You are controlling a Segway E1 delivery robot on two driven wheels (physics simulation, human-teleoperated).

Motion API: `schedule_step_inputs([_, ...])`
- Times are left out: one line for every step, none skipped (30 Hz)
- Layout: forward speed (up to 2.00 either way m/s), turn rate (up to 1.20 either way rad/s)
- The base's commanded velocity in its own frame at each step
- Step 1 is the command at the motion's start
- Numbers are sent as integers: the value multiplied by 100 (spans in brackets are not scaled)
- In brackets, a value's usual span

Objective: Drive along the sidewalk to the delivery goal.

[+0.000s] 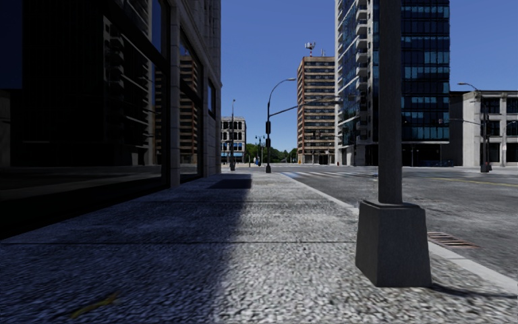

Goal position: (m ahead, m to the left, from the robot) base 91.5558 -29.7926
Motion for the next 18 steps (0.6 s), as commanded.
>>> schedule_step_inputs([161,0])
schedule_step_inputs([161,0])
schedule_step_inputs([161,0])
schedule_step_inputs([161,0])
schedule_step_inputs([161,0])
schedule_step_inputs([161,0])
schedule_step_inputs([161,0])
schedule_step_inputs([161,0])
schedule_step_inputs([161,0])
schedule_step_inputs([161,0])
schedule_step_inputs([161,0])
schedule_step_inputs([161,0])
schedule_step_inputs([161,0])
schedule_step_inputs([161,0])
schedule_step_inputs([161,0])
schedule_step_inputs([161,0])
schedule_step_inputs([161,0])
schedule_step_inputs([161,0])
